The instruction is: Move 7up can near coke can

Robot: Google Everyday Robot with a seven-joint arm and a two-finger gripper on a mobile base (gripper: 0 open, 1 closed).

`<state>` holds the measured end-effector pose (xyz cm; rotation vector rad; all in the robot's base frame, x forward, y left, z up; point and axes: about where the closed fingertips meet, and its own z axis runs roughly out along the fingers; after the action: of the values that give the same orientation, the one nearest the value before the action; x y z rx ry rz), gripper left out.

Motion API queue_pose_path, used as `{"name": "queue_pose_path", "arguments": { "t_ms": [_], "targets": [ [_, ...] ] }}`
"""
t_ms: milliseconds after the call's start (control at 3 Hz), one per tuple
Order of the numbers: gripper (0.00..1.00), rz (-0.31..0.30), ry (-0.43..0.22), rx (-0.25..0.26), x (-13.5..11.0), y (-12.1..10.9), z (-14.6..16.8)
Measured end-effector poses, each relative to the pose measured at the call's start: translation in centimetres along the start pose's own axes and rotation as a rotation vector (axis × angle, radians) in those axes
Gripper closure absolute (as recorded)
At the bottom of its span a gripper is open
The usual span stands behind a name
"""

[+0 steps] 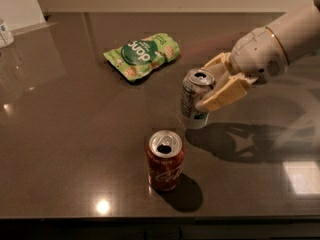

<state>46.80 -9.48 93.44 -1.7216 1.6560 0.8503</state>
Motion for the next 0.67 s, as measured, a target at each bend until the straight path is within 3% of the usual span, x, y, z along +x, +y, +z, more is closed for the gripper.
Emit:
{"name": "queue_pose_path", "arguments": {
  "t_ms": [667],
  "targets": [
    [1.0,-0.044,0.009,-0.052,0.8,3.9,0.4]
  ]
}}
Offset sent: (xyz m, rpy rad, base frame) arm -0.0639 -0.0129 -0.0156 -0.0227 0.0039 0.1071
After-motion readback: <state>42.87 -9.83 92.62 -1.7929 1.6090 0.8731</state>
